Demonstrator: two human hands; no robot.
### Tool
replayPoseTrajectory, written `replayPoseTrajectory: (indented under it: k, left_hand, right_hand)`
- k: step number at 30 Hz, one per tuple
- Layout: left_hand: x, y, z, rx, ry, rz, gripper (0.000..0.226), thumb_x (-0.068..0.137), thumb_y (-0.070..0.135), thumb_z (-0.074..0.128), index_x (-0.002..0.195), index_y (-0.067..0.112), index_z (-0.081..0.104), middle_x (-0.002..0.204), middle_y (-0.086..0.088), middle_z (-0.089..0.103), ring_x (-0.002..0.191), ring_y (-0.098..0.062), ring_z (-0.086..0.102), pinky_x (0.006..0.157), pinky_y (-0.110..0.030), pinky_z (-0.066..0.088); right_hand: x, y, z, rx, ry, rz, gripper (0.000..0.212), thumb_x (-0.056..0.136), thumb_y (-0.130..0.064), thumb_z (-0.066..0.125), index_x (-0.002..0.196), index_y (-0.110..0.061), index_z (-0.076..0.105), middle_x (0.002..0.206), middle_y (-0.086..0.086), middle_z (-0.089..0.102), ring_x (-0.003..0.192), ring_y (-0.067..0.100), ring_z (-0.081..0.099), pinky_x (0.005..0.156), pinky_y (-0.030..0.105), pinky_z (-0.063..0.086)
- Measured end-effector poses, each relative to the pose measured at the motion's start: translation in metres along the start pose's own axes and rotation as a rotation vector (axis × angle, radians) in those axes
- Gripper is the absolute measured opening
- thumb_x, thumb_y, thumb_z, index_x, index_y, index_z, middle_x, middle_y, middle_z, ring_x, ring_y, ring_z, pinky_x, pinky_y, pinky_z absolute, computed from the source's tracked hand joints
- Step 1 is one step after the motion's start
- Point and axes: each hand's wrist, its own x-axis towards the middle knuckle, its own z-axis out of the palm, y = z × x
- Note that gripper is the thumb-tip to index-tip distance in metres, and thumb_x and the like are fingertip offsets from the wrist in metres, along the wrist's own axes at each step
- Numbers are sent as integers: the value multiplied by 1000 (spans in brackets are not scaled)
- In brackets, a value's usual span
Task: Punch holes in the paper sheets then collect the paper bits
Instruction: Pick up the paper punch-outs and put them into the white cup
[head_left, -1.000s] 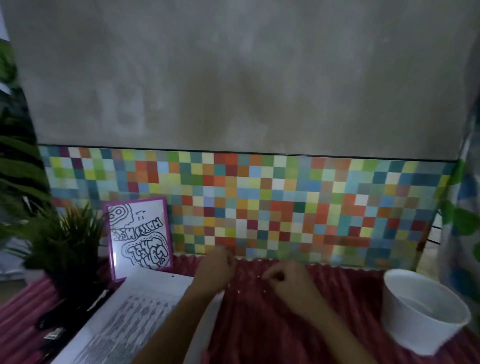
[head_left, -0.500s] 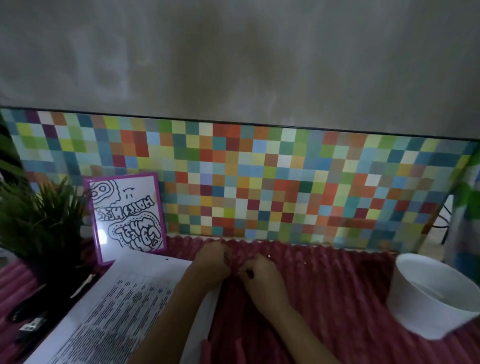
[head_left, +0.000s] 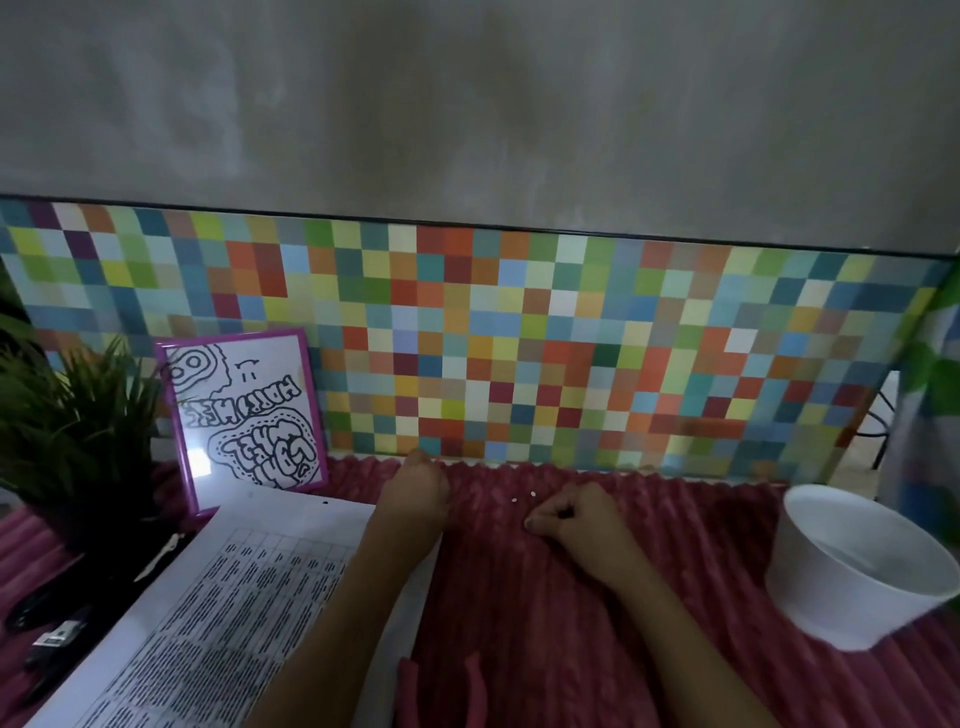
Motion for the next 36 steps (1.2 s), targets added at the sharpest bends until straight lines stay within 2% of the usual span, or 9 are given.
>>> replayPoseTrajectory:
  k: [5, 8, 11, 18, 21, 24, 27, 32, 36]
  left_hand:
    - [-2, 10, 4, -175, 181, 142, 16, 92, 6, 53, 77, 4, 58, 91, 0, 46, 73, -17, 52, 69, -26, 37]
    - [-1, 30, 21, -160, 70, 214, 15, 93, 8, 52, 82, 4, 62, 92, 0, 50, 75, -13, 51, 64, -16, 33]
    - [6, 48, 36, -43, -51, 197, 16, 95, 10, 49, 95, 3, 63, 106, -8, 56, 85, -18, 57, 74, -24, 43]
    - [18, 59, 43, 28, -139, -42, 19, 96, 8, 49, 112, -1, 55, 115, -14, 58, 105, -27, 59, 90, -32, 46]
    - [19, 58, 43, 10, -112, -50, 20, 97, 7, 46, 108, -3, 58, 117, -15, 57, 104, -27, 59, 88, -30, 44]
    - [19, 56, 44, -4, -100, -25, 21, 99, 7, 42, 100, -4, 60, 115, -17, 56, 100, -26, 59, 83, -27, 42]
    - [19, 54, 40, -25, -124, 5, 25, 98, 9, 41, 101, -4, 62, 103, -15, 56, 100, -28, 59, 85, -30, 44]
    - [32, 40, 31, -233, -83, -13, 32, 89, -5, 50, 58, 7, 53, 67, -13, 59, 66, -21, 58, 65, -27, 50]
    - [28, 45, 9, -295, 45, 10, 31, 93, 6, 51, 62, 6, 58, 65, -9, 61, 61, -16, 55, 57, -23, 40]
  right_hand:
    - [3, 2, 7, -215, -28, -103, 6, 76, -6, 73, 74, -7, 78, 74, -2, 71, 67, 4, 62, 71, 11, 47]
    - [3, 5, 10, -311, 2, -174, 11, 79, -10, 64, 72, -6, 71, 78, 4, 70, 72, 16, 63, 72, 28, 48]
    - [2, 11, 11, -262, 41, -189, 12, 84, -14, 59, 74, -9, 65, 81, 6, 66, 74, 18, 60, 70, 33, 44]
    - [7, 19, -25, 176, 339, 6, 25, 85, -4, 63, 62, -13, 66, 60, -7, 63, 57, -1, 54, 60, 16, 41]
    - [9, 34, -48, 123, 509, 100, 22, 82, -3, 65, 61, -9, 67, 66, 5, 68, 62, 12, 58, 64, 26, 44]
    - [8, 45, -54, -17, 419, 129, 14, 80, -2, 70, 67, -7, 74, 71, 4, 68, 63, 8, 58, 64, 20, 46]
    - [7, 45, -49, -141, 340, 87, 11, 78, 0, 70, 73, -6, 77, 69, -3, 64, 60, -5, 53, 59, 1, 38]
    - [11, 46, -38, -382, 333, 95, 17, 83, -3, 60, 73, -4, 74, 79, 8, 70, 65, 14, 62, 69, 28, 53]
    - [7, 36, -40, -348, 379, 78, 24, 91, -2, 49, 70, -8, 57, 78, 10, 61, 66, 19, 56, 61, 21, 40]
